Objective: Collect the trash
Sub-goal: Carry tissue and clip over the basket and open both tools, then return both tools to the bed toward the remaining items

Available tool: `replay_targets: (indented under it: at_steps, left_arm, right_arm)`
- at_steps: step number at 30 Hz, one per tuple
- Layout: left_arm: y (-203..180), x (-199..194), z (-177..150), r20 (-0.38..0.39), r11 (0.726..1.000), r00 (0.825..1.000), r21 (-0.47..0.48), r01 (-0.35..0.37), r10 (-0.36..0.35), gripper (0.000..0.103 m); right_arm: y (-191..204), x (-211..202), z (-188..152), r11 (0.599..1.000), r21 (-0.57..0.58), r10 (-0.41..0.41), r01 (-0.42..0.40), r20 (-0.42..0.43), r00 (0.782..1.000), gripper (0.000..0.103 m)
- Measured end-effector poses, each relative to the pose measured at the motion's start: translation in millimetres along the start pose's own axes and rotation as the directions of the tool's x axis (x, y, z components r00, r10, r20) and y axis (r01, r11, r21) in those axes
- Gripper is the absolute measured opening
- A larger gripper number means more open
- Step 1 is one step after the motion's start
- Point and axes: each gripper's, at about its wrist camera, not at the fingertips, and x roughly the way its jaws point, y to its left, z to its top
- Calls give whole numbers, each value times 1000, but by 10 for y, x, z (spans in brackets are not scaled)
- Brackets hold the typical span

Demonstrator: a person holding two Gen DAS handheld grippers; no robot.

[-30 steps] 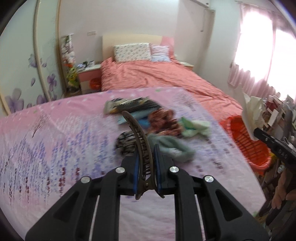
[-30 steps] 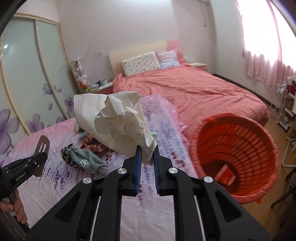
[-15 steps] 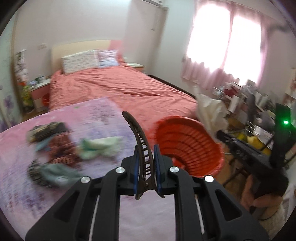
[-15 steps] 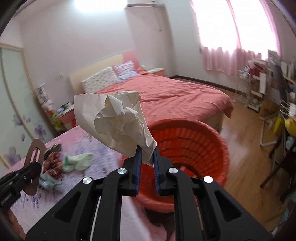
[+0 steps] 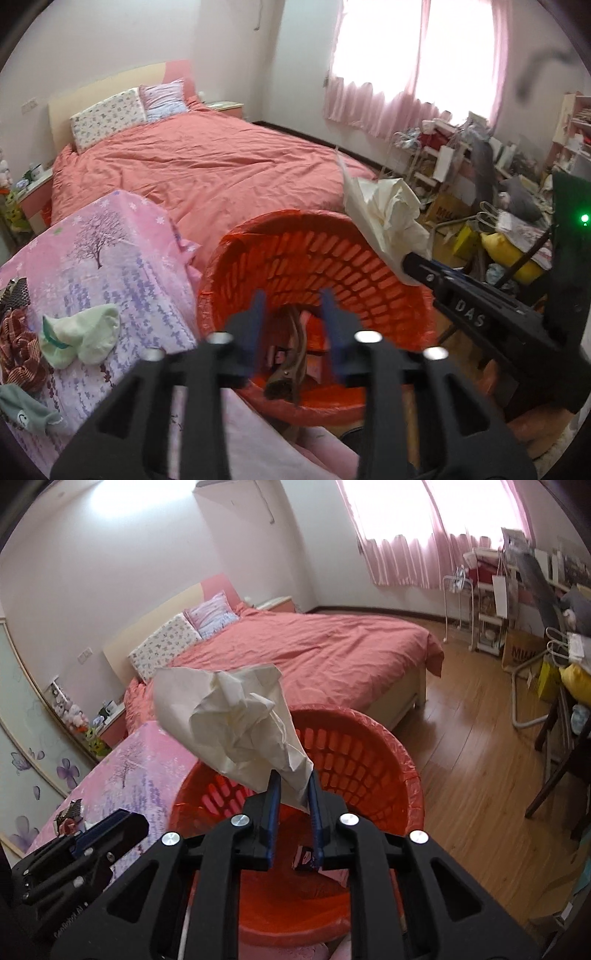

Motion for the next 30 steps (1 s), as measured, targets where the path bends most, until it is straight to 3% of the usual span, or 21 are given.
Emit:
replay_targets:
  at_steps: [3, 6, 11, 18, 23, 27, 30]
  left_arm:
    - [111, 28, -38, -10, 999, 999, -17, -38, 38, 45]
    - [271, -61, -133, -11, 996, 996, -28, -90, 90, 52]
    - [567, -364, -338, -6, 983, 984, -41, -176, 176, 63]
    - [1098, -878, -686, -4, 956, 961, -102, -276, 277, 66]
    - [1596, -1251, -952, -15, 913, 929, -183, -366, 369, 66]
    - [2136, -1498, -1188, -51, 850, 891, -281, -446, 451, 66]
    - [2491, -1621, -1328, -73, 807, 878, -362, -466, 474, 65]
  right_arm:
    - [-18, 25, -47, 1000, -4, -2, 2, -10, 1000, 42]
    - [10, -19, -110, 1000, -20, -18, 18, -3, 1000, 50]
    - [183, -116, -230, 995, -90, -35, 35, 0, 999, 52]
    - [548, -223, -332, 985, -172, 16, -20, -25, 1000, 52]
    - [902, -281, -526, 966, -249, 60, -73, -59, 996, 52]
    - [1152, -279, -695, 949, -297, 85, -109, -92, 992, 52]
    - [1354, -274, -819, 931, -339, 103, -137, -117, 988, 52]
